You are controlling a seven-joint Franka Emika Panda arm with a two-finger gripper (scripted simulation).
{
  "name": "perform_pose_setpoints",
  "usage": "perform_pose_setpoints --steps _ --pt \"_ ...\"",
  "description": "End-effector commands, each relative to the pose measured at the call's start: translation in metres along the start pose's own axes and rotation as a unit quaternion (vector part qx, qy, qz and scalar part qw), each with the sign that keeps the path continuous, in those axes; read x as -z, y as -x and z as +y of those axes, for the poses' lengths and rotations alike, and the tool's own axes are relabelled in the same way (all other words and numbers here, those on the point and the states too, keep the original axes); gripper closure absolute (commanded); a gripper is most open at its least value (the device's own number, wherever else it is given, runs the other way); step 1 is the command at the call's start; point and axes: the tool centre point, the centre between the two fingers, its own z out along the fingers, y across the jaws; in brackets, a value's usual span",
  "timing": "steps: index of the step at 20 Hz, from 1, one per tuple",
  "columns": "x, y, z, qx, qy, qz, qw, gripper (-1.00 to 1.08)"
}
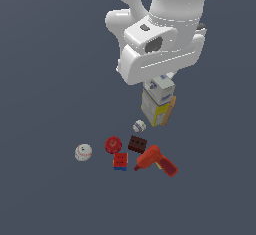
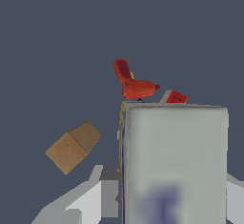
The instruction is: Pick up a designated object from a clutter of objects.
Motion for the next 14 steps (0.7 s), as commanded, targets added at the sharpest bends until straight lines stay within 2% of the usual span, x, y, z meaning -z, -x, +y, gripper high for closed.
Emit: perform_pose_setpoints --steps 1,14 --pt "0.012 -0.01 0.0 0.0 0.0 0.0 1.0 1.08" --pt "0.045 -0.041 0.001 0.0 0.0 0.0 1.0 1.08"
